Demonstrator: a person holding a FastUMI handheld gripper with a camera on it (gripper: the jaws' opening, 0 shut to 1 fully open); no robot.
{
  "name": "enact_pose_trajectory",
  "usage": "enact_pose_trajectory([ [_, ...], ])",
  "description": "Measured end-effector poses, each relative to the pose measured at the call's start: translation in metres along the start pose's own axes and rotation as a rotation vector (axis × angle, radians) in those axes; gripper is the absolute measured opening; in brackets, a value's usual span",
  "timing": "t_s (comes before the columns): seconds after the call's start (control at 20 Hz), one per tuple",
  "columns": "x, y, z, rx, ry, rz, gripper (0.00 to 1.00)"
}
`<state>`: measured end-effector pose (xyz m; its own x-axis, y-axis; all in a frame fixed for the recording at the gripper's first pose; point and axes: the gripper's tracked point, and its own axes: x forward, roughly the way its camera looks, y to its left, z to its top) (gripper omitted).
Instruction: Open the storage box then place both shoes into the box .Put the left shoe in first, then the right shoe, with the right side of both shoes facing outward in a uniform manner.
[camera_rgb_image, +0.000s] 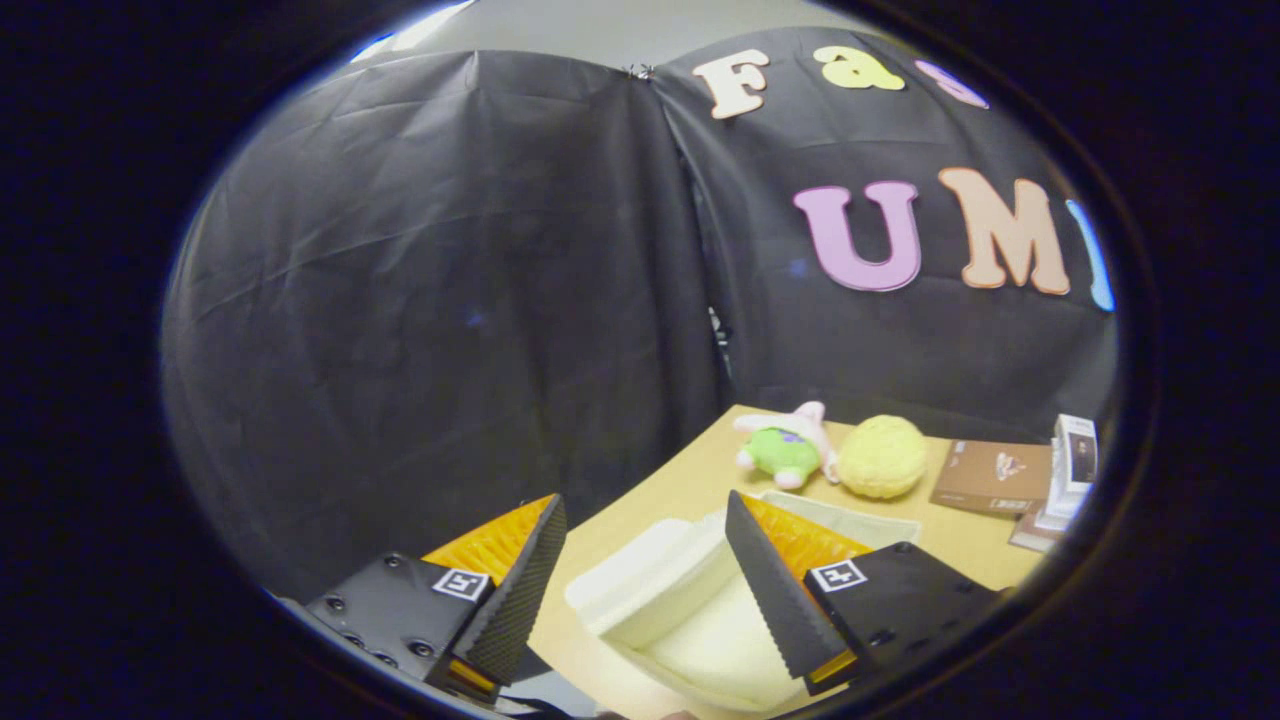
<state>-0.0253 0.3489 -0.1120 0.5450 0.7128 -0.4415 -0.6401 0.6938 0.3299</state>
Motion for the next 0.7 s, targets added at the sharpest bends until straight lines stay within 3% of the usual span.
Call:
enact_pose_trajectory([
  [0.35,-0.056,-0.097,-0.005,-0.029,-0.035,-0.158,1.0],
  [0.7,-0.103,-0.177,-0.037,-0.05,0.0,-0.275,1.0],
])
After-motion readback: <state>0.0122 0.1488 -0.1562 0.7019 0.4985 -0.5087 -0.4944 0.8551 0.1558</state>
